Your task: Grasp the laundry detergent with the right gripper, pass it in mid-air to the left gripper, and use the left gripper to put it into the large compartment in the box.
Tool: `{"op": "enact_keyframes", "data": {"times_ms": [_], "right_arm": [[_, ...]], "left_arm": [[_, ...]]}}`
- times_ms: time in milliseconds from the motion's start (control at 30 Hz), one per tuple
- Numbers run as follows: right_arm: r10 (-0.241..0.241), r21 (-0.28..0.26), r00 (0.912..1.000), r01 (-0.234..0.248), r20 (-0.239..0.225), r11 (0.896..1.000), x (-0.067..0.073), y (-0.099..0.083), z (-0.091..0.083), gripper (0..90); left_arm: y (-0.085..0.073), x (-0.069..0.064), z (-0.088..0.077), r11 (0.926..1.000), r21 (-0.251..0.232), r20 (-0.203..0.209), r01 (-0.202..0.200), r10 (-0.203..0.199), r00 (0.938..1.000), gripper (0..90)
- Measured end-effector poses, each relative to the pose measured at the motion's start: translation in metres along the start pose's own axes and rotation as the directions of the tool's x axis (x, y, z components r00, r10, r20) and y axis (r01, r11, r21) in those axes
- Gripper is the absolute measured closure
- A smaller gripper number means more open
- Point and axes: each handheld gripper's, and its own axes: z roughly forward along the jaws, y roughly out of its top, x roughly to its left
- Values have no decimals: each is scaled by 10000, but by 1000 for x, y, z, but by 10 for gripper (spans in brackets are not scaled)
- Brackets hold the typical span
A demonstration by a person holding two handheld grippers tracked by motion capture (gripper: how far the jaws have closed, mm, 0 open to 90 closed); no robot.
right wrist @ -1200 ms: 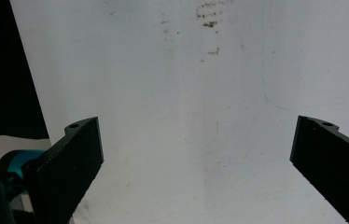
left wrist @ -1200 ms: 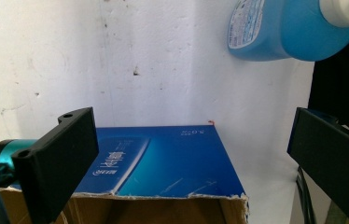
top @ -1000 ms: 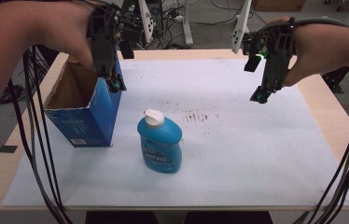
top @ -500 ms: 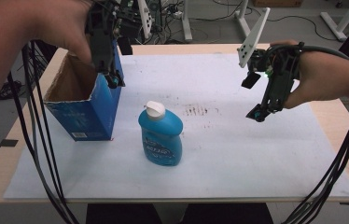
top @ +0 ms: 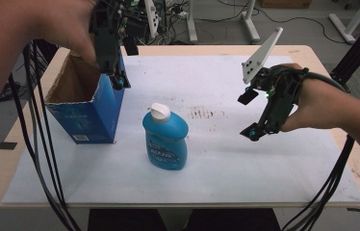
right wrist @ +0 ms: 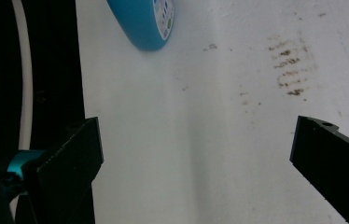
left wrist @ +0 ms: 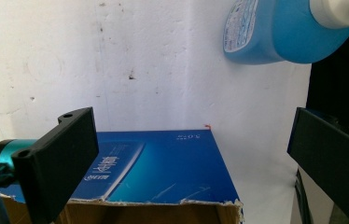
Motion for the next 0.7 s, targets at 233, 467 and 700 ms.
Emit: {"op": "enact_keyframes", "data": {"times_ms": [233, 467, 700], "right_arm": [[121, -835, 9998, -135, -172, 9964, 12, 2, 23, 14], [154, -1477, 9992, -208, -374, 9888, 21, 5, 47, 14], [169, -2260, 9992, -245, -354, 9738, 27, 7, 62, 14]], "left_arm": [[0, -1, 0, 10000, -24, 8, -67, 67, 10000, 18], [-1, -2, 1, 10000, -31, 13, -81, 82, 10000, 18], [-3, -1, 3, 10000, -36, 98, -41, 41, 9999, 18]]}}
